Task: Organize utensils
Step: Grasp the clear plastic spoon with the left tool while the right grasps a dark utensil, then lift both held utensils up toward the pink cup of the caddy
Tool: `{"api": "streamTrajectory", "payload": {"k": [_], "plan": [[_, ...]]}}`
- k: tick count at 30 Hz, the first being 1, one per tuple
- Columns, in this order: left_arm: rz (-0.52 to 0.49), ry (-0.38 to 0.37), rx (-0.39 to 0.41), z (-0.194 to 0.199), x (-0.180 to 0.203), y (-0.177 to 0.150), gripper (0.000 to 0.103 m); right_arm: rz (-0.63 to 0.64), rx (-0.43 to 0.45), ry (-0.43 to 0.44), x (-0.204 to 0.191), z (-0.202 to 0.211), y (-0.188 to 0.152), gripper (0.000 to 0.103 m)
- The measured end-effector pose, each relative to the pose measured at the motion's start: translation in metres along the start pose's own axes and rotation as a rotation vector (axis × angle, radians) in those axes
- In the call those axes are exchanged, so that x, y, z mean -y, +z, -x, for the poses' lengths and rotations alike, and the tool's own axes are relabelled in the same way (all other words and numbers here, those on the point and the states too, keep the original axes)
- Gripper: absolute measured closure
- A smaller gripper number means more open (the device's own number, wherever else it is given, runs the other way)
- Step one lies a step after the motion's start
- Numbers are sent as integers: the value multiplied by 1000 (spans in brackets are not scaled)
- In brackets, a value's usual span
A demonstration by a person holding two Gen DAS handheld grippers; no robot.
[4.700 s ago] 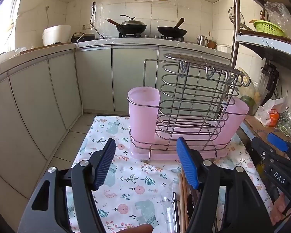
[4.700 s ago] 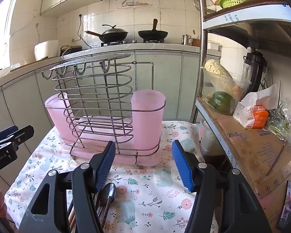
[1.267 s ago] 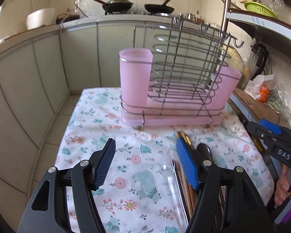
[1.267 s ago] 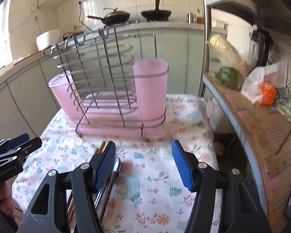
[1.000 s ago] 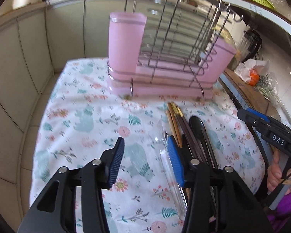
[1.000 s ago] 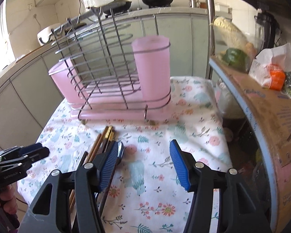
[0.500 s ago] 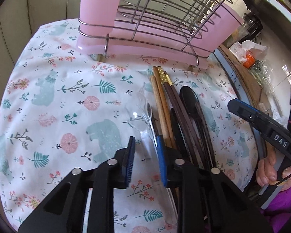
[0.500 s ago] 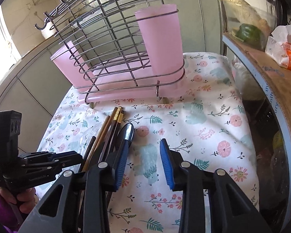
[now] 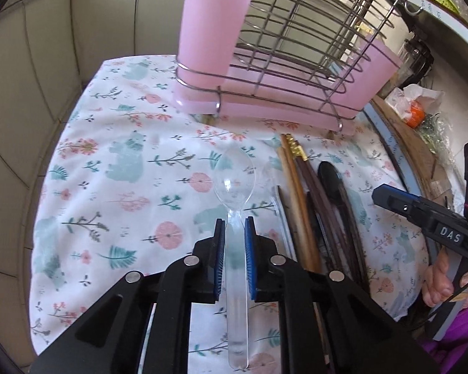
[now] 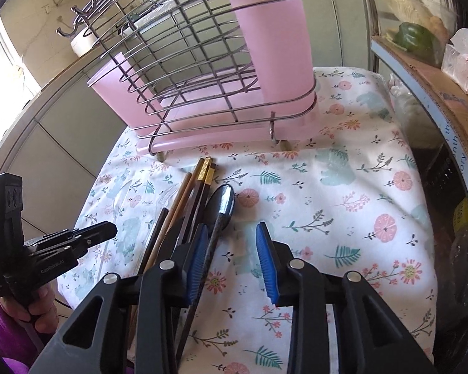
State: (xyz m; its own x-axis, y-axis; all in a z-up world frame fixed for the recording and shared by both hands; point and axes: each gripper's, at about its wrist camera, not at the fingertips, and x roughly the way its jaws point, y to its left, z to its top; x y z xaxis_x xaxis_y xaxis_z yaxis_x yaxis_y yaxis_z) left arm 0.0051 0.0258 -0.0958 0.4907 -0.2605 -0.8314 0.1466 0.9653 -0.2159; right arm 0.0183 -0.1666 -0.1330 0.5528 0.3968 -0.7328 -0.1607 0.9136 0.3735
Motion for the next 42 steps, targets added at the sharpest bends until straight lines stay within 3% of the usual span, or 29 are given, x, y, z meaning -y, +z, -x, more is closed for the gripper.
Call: {"api": "streamTrajectory", "payload": {"k": [9, 15, 25, 33, 36, 42], "plan": [[5, 28, -83, -20, -4, 2, 91, -54, -119, 37, 0, -28, -3, 81], [-27, 35, -187, -36, -2, 14, 90, -147, -187, 127, 12, -48, -5, 93], [-35, 21, -260, -47, -3, 28, 90, -140, -173, 150, 15, -43, -5, 97], [-56, -5, -167, -26, -1, 21, 91, -122, -102, 132, 17, -21, -8, 97], [-32, -35, -92, -8, -1, 21, 91, -121, -41, 137, 19, -6, -6, 97], [27, -94, 139, 46, -7, 32, 91, -81, 132, 138, 14, 38, 9, 97]]}}
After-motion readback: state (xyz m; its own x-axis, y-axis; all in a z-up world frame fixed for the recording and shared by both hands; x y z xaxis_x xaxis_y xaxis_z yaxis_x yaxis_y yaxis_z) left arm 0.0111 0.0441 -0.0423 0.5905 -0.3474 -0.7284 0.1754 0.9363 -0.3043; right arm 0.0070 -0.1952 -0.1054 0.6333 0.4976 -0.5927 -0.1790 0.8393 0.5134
